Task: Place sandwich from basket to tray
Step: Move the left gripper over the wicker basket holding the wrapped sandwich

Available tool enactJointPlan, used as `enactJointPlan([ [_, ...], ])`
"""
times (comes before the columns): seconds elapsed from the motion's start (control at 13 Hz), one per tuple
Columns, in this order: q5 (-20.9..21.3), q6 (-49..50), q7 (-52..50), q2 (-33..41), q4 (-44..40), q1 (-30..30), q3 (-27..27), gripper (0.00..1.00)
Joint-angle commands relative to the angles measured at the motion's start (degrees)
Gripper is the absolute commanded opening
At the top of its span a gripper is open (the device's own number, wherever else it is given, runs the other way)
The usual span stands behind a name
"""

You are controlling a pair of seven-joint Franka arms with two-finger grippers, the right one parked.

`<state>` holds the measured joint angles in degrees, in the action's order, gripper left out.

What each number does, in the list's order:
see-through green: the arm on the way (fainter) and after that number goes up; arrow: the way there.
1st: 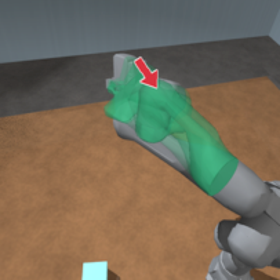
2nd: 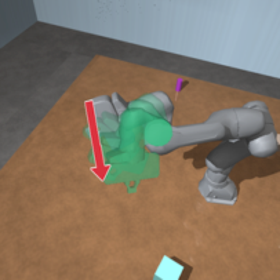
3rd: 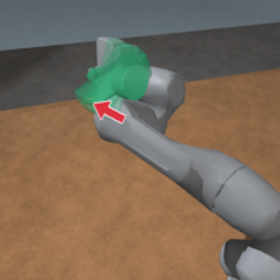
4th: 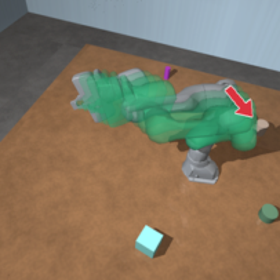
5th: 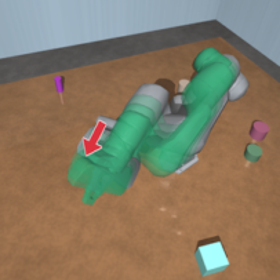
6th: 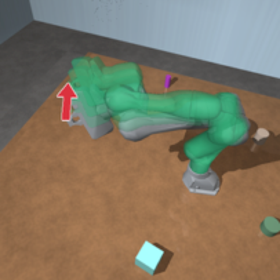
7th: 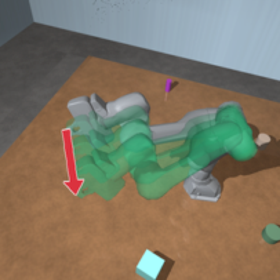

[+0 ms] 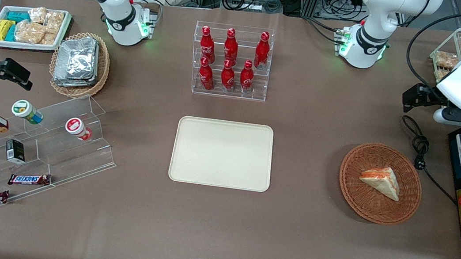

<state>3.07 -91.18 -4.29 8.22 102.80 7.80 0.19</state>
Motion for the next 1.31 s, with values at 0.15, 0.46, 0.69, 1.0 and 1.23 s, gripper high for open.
enactJointPlan([
  [0.15, -0.52, 1.00, -0.98, -1.45, -1.90, -0.24, 0.08, 1.00],
  [0.46, -1.22, -0.13, -1.07, -2.77, -0.24, -0.33, 4.81, 1.00],
  [0.69, -1.14, -11.00, -1.16, -2.42, 7.99, -0.33, 7.98, 1.00],
  [1.0, -0.70, -28.94, -24.80, -8.19, 16.99, -0.24, 7.99, 1.00],
  [1.23, -0.17, -37.12, -42.61, -16.89, 17.25, -0.16, 7.55, 1.00],
])
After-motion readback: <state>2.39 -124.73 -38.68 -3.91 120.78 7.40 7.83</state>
